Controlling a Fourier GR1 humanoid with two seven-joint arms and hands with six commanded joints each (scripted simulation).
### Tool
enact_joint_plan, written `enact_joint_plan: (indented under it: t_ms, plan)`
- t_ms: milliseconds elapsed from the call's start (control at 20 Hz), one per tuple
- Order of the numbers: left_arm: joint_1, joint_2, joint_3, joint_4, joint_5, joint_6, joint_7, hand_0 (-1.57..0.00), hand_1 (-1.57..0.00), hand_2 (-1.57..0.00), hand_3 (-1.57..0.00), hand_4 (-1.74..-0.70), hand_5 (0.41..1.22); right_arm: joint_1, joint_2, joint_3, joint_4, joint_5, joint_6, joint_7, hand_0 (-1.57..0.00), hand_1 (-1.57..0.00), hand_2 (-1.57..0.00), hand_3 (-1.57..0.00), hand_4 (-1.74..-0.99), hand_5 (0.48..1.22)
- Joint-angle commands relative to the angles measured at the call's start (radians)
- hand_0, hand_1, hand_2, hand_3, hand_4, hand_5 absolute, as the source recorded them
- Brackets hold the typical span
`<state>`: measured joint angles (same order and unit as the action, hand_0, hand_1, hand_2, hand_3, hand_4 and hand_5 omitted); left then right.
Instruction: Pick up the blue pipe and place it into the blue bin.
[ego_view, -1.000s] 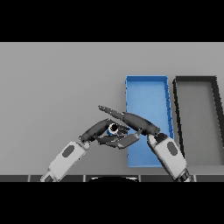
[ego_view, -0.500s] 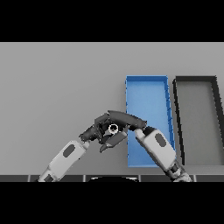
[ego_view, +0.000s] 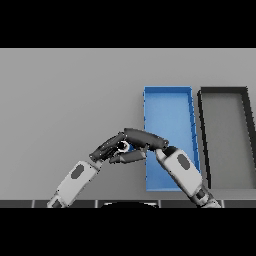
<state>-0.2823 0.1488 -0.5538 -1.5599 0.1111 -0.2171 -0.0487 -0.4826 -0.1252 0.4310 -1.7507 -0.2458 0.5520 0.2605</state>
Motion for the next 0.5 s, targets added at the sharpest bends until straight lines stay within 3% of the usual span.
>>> enact_joint_plan:
  t_ms: [0,50,150,200,250,350,450]
  plan:
    - [0.002,0.002,0.002,-0.002,0.004,0.003,0.003,-1.52,-1.51,-1.39,-1.5,-1.73,1.221,-0.005,0.008,-0.004,0.008,-0.008,-0.006,0.009,-1.52,-1.52,-1.53,-1.51,-1.475,1.155]
    - [0.004,0.01,-0.005,-0.01,-0.017,0.008,-0.028,-1.43,-1.35,-1.22,-1.33,-1.65,1.221,0.006,0.011,-0.003,-0.01,-0.025,-0.014,0.017,-1.53,-1.53,-1.53,-1.52,-1.48,1.168]
    - [-0.021,0.043,-0.022,-0.003,-0.078,-0.009,-0.042,-0.93,-0.87,-0.78,-0.85,-1.41,1.221,0.008,0.024,-0.009,-0.008,-0.042,-0.021,0.047,-1.55,-1.55,-1.55,-1.54,-1.487,1.187]
    - [-0.039,0.05,-0.028,0.001,-0.092,-0.032,-0.029,-0.74,-0.69,-0.62,-0.68,-1.31,1.221,0.012,0.022,-0.014,-0.015,-0.039,-0.014,0.052,-1.55,-1.55,-1.55,-1.54,-1.488,1.194]
    - [-0.036,0.065,-0.031,0.009,-0.109,-0.049,-0.066,-0.59,-0.55,-0.5,-0.55,-1.22,1.221,0.015,0.028,-0.011,-0.03,-0.032,-0.009,0.077,-1.56,-1.56,-1.56,-1.55,-1.49,1.199]
    - [-0.031,0.079,-0.036,0.017,-0.136,-0.049,-0.089,-0.38,-0.35,-0.32,-0.35,-1.09,1.113,0.015,0.06,-0.018,-0.021,-0.016,0.0,0.117,-1.56,-1.56,-1.56,-1.56,-1.492,1.207]
    - [-0.03,0.083,-0.036,0.008,-0.147,-0.033,-0.029,-0.24,-0.23,-0.2,-0.22,-1.0,0.93,0.02,0.064,-0.035,-0.026,-0.024,0.021,0.056,-1.56,-1.56,-1.56,-1.56,-1.494,1.212]
